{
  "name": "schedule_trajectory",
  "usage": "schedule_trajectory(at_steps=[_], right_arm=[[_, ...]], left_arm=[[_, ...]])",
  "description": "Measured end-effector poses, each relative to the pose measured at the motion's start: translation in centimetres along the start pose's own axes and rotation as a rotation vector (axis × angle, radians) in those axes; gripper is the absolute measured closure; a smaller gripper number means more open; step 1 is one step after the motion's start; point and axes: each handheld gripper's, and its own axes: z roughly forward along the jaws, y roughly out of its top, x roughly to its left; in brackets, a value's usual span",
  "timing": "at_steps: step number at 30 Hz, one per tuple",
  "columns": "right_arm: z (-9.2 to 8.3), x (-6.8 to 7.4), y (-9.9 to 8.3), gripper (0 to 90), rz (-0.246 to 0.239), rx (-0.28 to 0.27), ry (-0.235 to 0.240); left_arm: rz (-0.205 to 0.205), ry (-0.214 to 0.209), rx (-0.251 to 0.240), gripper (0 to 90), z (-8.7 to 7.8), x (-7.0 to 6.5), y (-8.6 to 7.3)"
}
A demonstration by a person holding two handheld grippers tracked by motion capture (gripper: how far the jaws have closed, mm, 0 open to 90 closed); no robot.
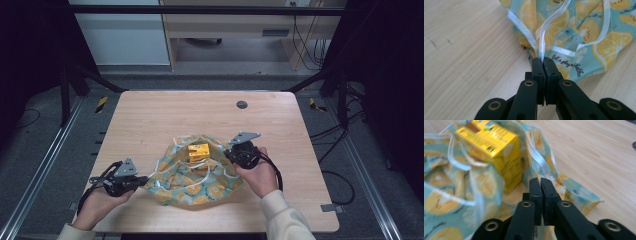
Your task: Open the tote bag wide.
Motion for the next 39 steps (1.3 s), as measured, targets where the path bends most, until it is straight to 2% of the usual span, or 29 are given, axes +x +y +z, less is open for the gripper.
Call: schedule_trajectory(at_steps=[5, 7, 8, 9, 11, 12, 17, 21, 23, 33, 39], right_arm=[[0.5, -0.9, 0.6, 90.0, 0.016, -0.007, -0.009], [0.6, -1.7, 1.4, 90.0, 0.021, -0.028, -0.024], [0.6, -1.7, 1.4, 90.0, 0.021, -0.028, -0.024], [0.5, -2.2, 1.9, 90.0, 0.040, -0.049, -0.035], [0.5, -2.4, 2.0, 90.0, 0.046, -0.054, -0.040], [1.0, -3.1, 2.1, 90.0, 0.051, -0.047, -0.052], [2.7, -4.2, 1.4, 90.0, 0.084, 0.002, -0.059], [3.8, -4.6, 0.8, 90.0, 0.100, 0.030, -0.059], [4.1, -4.9, 0.5, 90.0, 0.110, 0.038, -0.061], [4.9, -5.4, -0.3, 90.0, 0.118, 0.089, -0.059], [4.8, -5.2, -0.3, 89.8, 0.098, 0.099, -0.061]], left_arm=[[0.003, 0.010, -0.035, 88.5, 0.0, -0.2, 0.6], [0.008, 0.023, -0.084, 88.5, -0.4, -0.3, 1.3], [0.008, 0.023, -0.084, 88.5, -0.4, -0.3, 1.3], [0.007, 0.016, -0.116, 88.5, -0.6, -0.4, 1.7], [0.010, 0.010, -0.127, 88.5, -0.6, -0.6, 1.9], [0.022, -0.019, -0.117, 88.8, -0.4, -0.9, 2.0], [0.047, -0.040, -0.068, 89.1, 0.5, -1.5, 1.9], [0.068, -0.056, 0.019, 89.2, 1.5, -1.6, 1.4], [0.073, -0.060, 0.039, 89.2, 1.8, -1.7, 1.2], [0.083, -0.071, 0.079, 89.2, 2.4, -1.9, 0.9], [0.073, -0.063, 0.075, 89.1, 2.4, -1.8, 0.8]])
